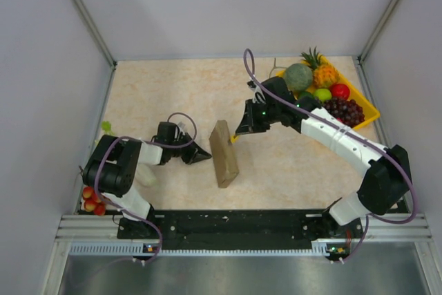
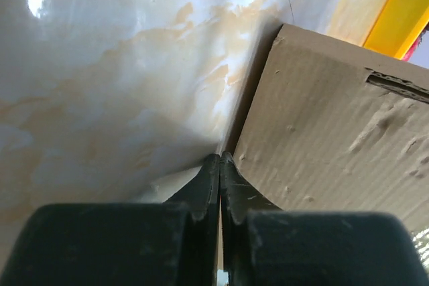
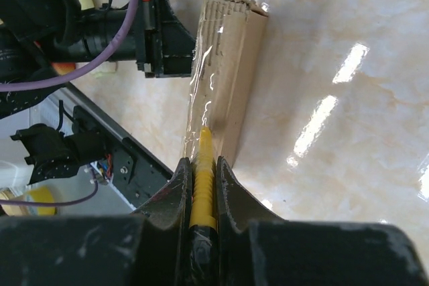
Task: Unpack the express box
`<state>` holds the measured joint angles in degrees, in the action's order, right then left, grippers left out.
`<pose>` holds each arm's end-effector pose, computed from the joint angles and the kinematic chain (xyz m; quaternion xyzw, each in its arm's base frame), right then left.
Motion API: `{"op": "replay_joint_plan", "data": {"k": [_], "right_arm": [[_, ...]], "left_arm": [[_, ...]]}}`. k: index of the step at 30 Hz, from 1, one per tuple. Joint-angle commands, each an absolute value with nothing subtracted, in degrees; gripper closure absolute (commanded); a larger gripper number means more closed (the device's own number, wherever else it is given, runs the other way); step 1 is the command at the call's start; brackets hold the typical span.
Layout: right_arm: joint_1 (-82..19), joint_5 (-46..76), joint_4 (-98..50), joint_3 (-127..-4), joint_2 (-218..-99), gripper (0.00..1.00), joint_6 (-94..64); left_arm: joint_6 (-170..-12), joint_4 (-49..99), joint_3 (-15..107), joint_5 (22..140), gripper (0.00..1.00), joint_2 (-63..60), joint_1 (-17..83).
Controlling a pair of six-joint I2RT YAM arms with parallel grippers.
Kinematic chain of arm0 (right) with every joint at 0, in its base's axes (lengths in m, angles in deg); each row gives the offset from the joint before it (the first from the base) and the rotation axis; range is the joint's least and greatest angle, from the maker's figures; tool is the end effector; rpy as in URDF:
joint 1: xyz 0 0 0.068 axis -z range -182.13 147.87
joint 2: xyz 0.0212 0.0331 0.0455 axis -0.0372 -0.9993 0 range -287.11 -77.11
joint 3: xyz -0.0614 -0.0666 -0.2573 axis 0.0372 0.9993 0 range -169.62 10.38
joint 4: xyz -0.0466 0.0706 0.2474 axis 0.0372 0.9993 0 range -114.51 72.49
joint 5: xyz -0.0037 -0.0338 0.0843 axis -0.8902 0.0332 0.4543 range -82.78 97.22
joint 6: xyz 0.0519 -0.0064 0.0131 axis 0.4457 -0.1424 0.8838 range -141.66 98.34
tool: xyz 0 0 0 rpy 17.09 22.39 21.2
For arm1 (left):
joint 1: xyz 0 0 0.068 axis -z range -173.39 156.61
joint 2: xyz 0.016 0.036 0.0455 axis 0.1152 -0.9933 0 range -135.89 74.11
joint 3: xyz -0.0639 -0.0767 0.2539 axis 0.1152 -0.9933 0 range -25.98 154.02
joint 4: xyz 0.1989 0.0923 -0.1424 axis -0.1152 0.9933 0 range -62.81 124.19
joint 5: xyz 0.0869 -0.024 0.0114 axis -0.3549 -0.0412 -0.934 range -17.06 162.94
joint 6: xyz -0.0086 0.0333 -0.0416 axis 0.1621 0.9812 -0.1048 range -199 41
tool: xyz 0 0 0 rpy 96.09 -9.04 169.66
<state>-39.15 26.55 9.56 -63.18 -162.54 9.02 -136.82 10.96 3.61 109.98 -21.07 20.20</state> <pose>0.2531 0.2056 0.3076 -0.1134 0.9090 0.3352 0.2204 0.2539 -0.0834 0.1004 -0.2326 0.8653 -0.4341 0.0936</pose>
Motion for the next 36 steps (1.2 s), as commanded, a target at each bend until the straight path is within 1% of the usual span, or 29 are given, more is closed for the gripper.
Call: {"op": "replay_joint_plan", "data": {"k": [1, 7, 13, 14, 16, 17, 19, 20, 24, 30, 36], "right_arm": [[-42.0, 24.9, 9.7, -65.6, -162.5, 1.00, 8.9], [-42.6, 23.9, 9.7, -66.3, -163.9, 1.00, 8.2], [-44.1, 24.3, 9.7, -68.7, -166.1, 1.00, 6.7], [-44.3, 24.1, 9.8, -69.2, -166.7, 1.00, 6.3], [-44.9, 24.3, 9.7, -69.7, -167.7, 1.00, 5.8], [-45.3, 24.1, 9.8, -70.4, -168.0, 1.00, 5.5], [-45.7, 23.7, 9.7, -71.1, -168.9, 1.00, 4.9], [-45.8, 23.7, 9.8, -71.5, -169.0, 1.00, 4.8], [-46.1, 23.3, 9.6, -72.2, -169.8, 1.00, 4.4], [-46.3, 22.4, 9.5, -73.7, -171.4, 1.00, 3.5], [-46.3, 21.8, 9.5, -75.2, -173.1, 1.00, 3.2]], "left_arm": [[-133.8, 18.5, 2.6, 102.5, 0.99, -19.9, 20.6], [-133.0, 24.1, 4.1, 99.8, 0.98, -14.0, 20.5], [-131.9, 32.3, 6.8, 93.9, 0.90, -2.3, 20.5], [-131.5, 33.0, 7.5, 93.6, 0.84, 0.6, 20.5], [-131.4, 33.5, 8.0, 93.3, 0.78, 4.7, 20.6], [-131.5, 33.3, 8.1, 93.3, 0.70, 6.1, 20.5], [-131.6, 33.3, 8.2, 93.2, 0.63, 9.5, 20.5], [-131.6, 33.1, 8.3, 93.3, 0.57, 10.3, 20.5], [-130.5, 30.5, 8.1, 96.6, 0.47, 12.5, 20.5], [-126.5, 24.4, 6.9, 106.8, 0.45, 11.7, 20.7], [-123.1, 23.2, 5.3, 112.8, 0.44, 12.9, 20.8]]}}
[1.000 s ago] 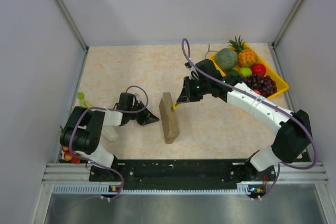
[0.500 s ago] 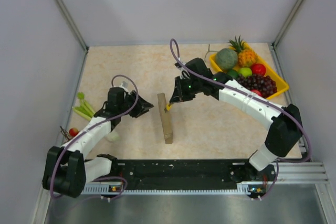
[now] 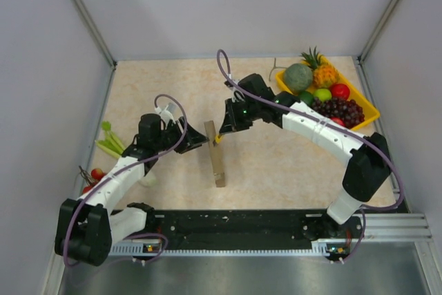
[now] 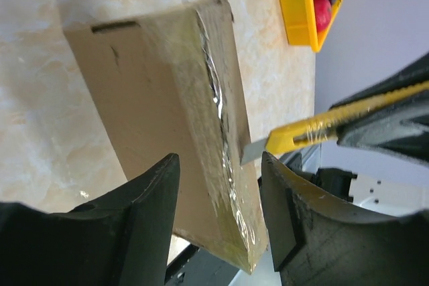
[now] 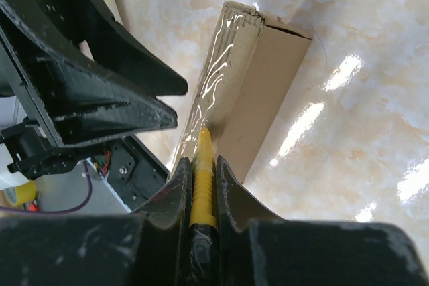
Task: Unpack the express box
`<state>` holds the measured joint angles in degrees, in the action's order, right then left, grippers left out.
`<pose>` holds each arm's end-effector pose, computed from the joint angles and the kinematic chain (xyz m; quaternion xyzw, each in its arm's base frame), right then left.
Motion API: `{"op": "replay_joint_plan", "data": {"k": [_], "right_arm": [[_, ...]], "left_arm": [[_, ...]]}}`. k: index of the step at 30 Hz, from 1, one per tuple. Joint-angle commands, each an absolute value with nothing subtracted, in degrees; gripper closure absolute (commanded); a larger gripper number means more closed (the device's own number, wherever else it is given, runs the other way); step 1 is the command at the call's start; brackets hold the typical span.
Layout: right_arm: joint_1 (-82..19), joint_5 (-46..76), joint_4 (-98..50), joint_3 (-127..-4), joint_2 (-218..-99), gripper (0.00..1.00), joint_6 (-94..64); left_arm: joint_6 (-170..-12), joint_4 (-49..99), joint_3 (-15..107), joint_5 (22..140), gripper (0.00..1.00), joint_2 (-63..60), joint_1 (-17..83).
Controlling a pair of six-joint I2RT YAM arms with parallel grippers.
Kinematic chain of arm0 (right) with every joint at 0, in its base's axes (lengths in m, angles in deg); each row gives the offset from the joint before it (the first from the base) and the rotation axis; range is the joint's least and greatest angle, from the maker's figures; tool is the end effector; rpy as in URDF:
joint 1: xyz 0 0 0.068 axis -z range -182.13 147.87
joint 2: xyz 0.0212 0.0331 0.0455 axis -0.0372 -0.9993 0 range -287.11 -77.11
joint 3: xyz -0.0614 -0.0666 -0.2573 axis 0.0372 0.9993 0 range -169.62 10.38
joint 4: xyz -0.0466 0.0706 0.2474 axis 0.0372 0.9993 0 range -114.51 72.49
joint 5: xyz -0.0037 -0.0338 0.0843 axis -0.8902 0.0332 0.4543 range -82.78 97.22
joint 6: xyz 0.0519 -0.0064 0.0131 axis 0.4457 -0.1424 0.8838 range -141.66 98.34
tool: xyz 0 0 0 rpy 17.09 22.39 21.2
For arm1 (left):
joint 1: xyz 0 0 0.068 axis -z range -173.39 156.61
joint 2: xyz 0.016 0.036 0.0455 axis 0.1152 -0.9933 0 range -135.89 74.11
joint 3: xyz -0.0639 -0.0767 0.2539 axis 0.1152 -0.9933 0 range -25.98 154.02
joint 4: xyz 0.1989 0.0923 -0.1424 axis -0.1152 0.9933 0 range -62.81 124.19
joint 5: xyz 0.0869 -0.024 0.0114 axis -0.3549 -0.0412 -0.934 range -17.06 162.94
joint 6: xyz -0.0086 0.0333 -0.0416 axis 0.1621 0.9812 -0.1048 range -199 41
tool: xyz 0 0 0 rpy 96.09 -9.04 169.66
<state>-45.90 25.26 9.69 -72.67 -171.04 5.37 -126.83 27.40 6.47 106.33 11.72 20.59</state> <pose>0.2568 0.2612 0.3131 -0.1921 0.8943 0.3367 0.2236 0.2181 -0.0745 0.2250 -0.1046 0.8359 -0.4591 0.2822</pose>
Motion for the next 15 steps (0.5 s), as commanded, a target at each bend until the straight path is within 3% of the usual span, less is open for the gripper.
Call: {"op": "replay_joint_plan", "data": {"k": [1, 15], "right_arm": [[-46.3, 21.7, 9.5, -75.6, -173.3, 1.00, 3.0], [-46.3, 21.5, 9.5, -81.2, -170.0, 1.00, 2.4]], "left_arm": [[-122.7, 23.2, 5.3, 114.3, 0.43, 12.8, 20.9], [-120.0, 29.6, 7.7, 110.8, 0.55, 6.5, 21.2]]}}
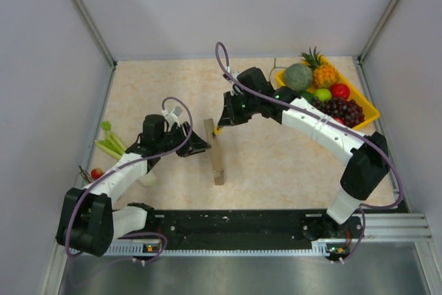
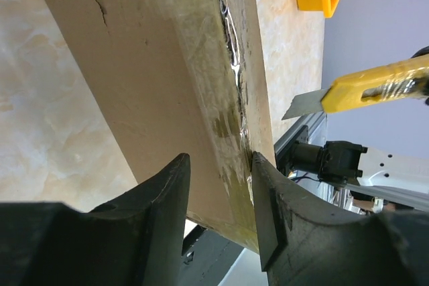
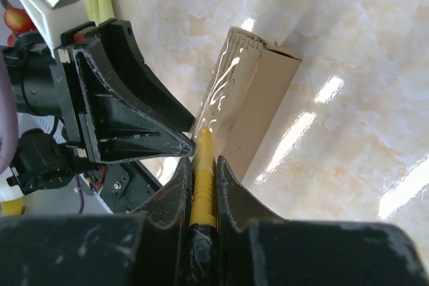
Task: Unpack the express box
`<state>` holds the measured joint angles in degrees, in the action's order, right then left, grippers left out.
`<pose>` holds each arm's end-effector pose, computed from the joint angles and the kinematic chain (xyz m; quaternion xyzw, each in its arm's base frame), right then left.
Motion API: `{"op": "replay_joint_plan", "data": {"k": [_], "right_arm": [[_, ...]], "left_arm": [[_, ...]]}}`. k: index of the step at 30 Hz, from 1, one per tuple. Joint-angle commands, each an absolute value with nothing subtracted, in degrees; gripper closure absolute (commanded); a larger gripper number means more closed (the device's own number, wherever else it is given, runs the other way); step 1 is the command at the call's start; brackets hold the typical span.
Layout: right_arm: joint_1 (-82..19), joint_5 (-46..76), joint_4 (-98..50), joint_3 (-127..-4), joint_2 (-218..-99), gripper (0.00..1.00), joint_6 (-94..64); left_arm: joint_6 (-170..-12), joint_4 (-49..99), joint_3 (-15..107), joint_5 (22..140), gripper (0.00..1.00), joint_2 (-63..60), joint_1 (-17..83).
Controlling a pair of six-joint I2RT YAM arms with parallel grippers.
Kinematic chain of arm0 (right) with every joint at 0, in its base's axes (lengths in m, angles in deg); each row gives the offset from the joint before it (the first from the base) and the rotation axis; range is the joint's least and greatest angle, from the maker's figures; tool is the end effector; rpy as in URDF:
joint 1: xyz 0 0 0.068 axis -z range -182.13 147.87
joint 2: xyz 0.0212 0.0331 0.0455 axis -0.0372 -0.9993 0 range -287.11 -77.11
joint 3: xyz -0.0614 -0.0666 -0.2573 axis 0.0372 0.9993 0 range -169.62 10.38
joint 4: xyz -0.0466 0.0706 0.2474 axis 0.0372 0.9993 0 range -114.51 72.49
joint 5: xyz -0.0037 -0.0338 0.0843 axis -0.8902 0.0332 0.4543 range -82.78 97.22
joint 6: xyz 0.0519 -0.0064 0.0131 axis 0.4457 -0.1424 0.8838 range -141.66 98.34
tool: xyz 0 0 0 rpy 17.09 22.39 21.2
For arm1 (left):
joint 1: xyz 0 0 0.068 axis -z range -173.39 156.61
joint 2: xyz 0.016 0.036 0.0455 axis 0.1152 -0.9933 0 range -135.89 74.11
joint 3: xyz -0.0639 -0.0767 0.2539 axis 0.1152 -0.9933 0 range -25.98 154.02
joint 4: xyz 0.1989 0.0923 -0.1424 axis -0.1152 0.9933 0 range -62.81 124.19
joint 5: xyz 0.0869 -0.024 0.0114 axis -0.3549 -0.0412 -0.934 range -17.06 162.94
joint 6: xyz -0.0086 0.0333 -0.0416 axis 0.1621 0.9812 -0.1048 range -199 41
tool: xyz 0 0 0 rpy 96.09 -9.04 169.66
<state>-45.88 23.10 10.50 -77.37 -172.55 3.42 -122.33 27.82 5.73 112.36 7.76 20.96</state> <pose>0.2645 0.2666 0.3295 -0.2018 0.8862 0.3289 0.2562 0.2198 -0.0796 0.2068 -0.0591 0.8482 -0.4711 0.2347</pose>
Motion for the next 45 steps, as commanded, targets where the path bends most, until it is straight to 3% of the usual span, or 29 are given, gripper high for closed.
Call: {"op": "replay_joint_plan", "data": {"k": [1, 6, 9, 14, 17, 27, 33, 37, 45], "right_arm": [[-46.3, 21.4, 9.6, -81.4, -169.8, 1.00, 2.5], [-46.2, 16.6, 9.7, -78.2, -167.2, 1.00, 3.0], [-46.2, 12.9, 9.7, -75.1, -164.8, 1.00, 3.5], [-46.1, 8.3, 9.8, -70.2, -161.2, 1.00, 3.7], [-46.0, 5.7, 9.9, -67.6, -159.6, 1.00, 4.2], [-44.7, 1.2, 10.4, -62.3, -156.1, 1.00, 6.5], [-43.5, 0.5, 10.5, -59.8, -153.8, 1.00, 7.0], [-42.8, 0.3, 10.5, -58.3, -152.4, 1.00, 7.7], [-42.0, 0.2, 10.5, -57.0, -151.7, 1.00, 8.0]], "left_arm": [[-120.0, 29.5, 7.9, 110.7, 0.55, 6.3, 21.2], [-119.0, 30.8, 9.9, 110.2, 0.55, 6.9, 21.2], [-116.9, 32.7, 12.2, 110.5, 0.49, 8.0, 21.2], [-114.1, 41.1, 18.8, 107.1, 0.29, 8.4, 21.3], [-115.5, 47.7, 22.7, 103.5, 0.23, 7.1, 21.9], [-117.1, 60.3, 33.1, 83.4, 0.18, -2.0, 34.4], [-115.7, 64.4, 38.6, 78.2, 0.20, -8.0, 38.6], [-114.8, 67.4, 41.4, 76.4, 0.26, -11.2, 39.7], [-113.5, 69.3, 43.9, 76.3, 0.47, -13.3, 39.7]]}}
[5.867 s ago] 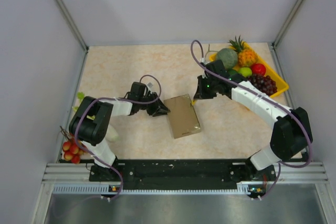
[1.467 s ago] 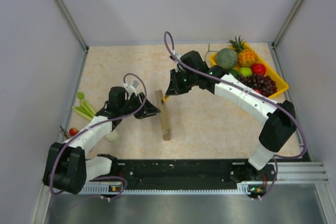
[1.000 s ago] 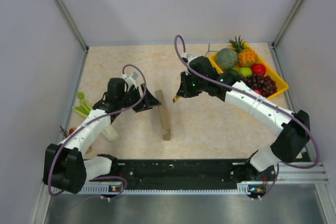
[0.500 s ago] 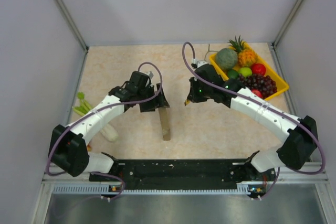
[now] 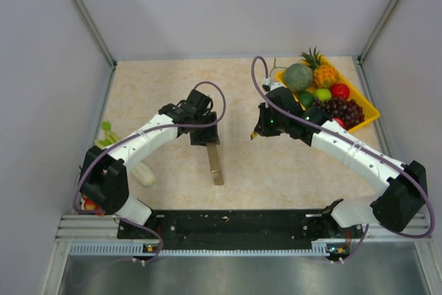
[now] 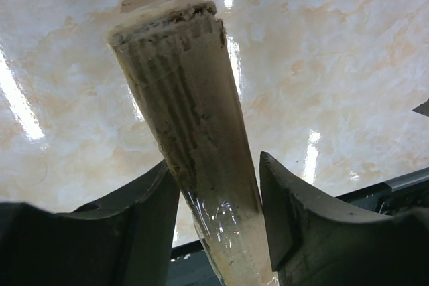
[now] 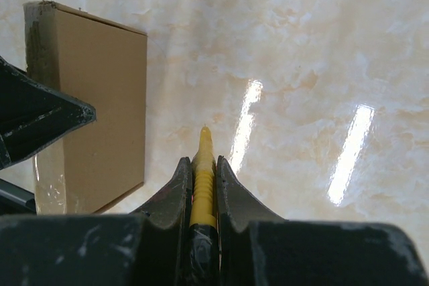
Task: Unpack the express box
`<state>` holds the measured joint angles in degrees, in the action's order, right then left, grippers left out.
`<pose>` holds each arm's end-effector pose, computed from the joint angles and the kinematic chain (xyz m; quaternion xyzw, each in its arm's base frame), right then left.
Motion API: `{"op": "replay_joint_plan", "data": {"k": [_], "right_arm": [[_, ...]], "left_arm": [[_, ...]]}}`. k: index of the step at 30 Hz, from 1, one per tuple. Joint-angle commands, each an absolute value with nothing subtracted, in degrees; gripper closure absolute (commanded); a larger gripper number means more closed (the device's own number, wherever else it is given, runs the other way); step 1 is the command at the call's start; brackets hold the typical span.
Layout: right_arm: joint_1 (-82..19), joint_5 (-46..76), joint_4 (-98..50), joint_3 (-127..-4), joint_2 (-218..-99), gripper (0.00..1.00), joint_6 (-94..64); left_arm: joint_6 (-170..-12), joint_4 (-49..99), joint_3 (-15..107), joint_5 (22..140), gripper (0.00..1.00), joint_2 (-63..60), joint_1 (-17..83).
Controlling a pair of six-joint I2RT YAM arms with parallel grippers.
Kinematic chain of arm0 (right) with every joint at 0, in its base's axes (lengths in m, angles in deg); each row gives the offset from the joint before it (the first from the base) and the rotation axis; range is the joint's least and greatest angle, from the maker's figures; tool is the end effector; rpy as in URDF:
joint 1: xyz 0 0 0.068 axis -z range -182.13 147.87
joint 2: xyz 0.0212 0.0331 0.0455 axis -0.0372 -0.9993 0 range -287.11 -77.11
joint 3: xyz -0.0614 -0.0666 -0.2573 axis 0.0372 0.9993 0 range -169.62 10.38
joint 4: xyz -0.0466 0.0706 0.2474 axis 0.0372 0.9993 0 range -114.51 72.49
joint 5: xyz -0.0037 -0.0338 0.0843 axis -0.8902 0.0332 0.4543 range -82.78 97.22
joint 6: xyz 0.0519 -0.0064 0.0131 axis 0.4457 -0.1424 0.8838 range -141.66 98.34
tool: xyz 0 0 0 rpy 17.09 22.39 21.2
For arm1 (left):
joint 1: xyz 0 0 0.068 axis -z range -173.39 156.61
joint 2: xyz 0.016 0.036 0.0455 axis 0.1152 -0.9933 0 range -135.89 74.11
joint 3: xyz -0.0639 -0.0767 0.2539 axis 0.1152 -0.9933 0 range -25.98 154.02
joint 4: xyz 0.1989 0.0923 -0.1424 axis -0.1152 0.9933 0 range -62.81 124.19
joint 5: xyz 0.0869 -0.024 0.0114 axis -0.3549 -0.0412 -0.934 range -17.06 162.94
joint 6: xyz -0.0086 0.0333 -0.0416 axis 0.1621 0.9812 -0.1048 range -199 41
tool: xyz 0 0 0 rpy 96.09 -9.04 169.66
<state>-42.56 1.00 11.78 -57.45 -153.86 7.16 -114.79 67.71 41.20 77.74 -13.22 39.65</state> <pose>0.2217 0.1837 0.3141 -0.0728 0.9206 0.1749 0.3415 0.2599 -0.1726 0.2537 -0.0126 0.9665 -0.1764 0.1858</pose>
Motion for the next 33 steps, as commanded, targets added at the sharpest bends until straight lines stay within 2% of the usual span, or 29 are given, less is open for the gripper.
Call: {"op": "replay_joint_plan", "data": {"k": [1, 8, 13, 20, 25, 33], "right_arm": [[-42.0, 0.2, 10.4, -56.9, -151.7, 1.00, 8.2], [-42.0, 0.1, 10.5, -57.1, -152.2, 1.00, 8.7], [-41.2, -0.5, 10.6, -57.4, -151.2, 1.00, 8.6], [-35.5, -0.2, 10.6, -56.0, -148.4, 1.00, 8.0], [-31.3, 2.1, 8.4, -53.8, -146.4, 1.00, 7.4], [-27.2, 6.0, 4.1, -48.2, -143.2, 1.00, 8.9]], "left_arm": [[-113.4, 69.3, 44.0, 76.5, 0.48, -13.3, 39.7], [-109.7, 68.6, 44.4, 79.3, 0.58, -14.1, 39.7], [-101.9, 67.0, 46.4, 87.1, 0.67, -15.0, 39.7], [-88.2, 66.3, 46.8, 96.5, 0.63, -13.9, 41.6], [-82.0, 69.5, 48.2, 95.0, 0.63, -14.7, 43.4], [-71.7, 74.1, 53.5, 84.9, 0.66, -16.8, 48.0]]}}
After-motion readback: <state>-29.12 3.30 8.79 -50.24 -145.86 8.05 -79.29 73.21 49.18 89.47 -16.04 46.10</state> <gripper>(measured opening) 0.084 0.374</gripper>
